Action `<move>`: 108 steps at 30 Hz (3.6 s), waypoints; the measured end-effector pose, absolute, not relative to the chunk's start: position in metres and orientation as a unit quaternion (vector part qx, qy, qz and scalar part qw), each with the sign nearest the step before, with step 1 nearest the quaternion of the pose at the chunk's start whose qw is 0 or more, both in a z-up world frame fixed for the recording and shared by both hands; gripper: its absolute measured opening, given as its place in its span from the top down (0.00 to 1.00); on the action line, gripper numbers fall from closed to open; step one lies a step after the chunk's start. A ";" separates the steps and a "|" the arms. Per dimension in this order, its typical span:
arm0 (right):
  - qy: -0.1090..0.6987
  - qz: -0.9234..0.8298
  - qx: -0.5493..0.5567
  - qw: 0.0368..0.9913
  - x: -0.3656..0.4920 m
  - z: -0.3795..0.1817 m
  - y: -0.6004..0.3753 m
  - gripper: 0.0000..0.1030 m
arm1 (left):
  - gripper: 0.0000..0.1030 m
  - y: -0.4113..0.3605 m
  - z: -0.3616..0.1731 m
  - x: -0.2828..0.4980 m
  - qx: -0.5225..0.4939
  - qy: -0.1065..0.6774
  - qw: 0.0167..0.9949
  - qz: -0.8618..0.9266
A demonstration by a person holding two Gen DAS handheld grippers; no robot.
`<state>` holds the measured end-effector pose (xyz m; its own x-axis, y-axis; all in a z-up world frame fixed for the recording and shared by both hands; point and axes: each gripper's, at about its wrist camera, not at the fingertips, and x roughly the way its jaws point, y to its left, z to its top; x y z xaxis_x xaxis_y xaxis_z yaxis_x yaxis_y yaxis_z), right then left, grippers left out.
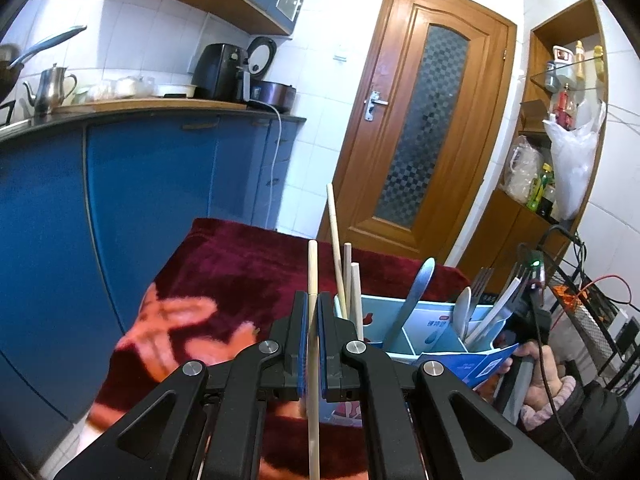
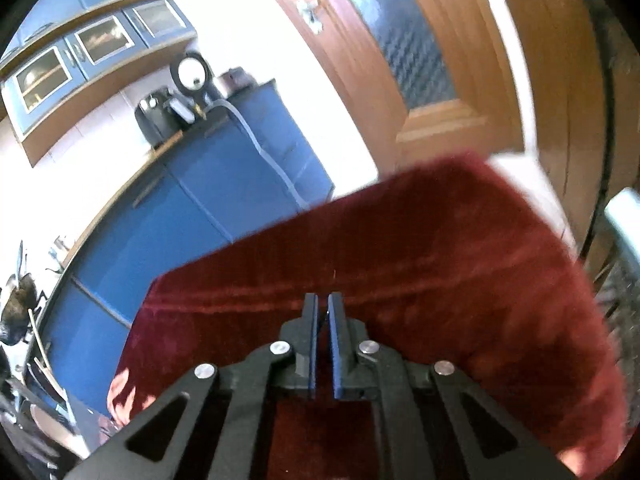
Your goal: Organize utensils
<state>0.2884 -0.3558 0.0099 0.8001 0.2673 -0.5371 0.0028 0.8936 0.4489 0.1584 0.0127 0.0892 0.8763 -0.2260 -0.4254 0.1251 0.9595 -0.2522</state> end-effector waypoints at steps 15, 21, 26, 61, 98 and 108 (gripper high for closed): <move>0.134 -0.050 0.054 0.988 0.194 0.127 -0.332 0.98 | 0.96 0.008 0.126 0.146 -0.109 0.158 0.976 -0.102; 0.115 -0.046 0.042 0.991 0.169 0.155 -0.324 0.98 | 0.96 0.002 0.149 0.149 -0.121 0.113 0.980 -0.107; 0.084 -0.045 0.025 0.995 0.145 0.175 -0.319 0.98 | 0.96 -0.006 0.160 0.160 -0.129 0.084 0.983 -0.104; 0.077 0.027 -0.036 0.996 0.123 0.153 -0.267 0.98 | 0.96 -0.050 0.112 0.206 -0.105 0.058 0.990 -0.071; 0.148 0.136 0.079 0.976 0.098 0.106 -0.257 0.63 | 0.55 -0.026 0.108 0.160 -0.086 0.148 0.979 -0.110; 0.144 0.147 0.080 0.975 0.055 0.108 -0.245 0.45 | 0.41 -0.007 0.118 0.104 -0.077 0.171 0.977 -0.099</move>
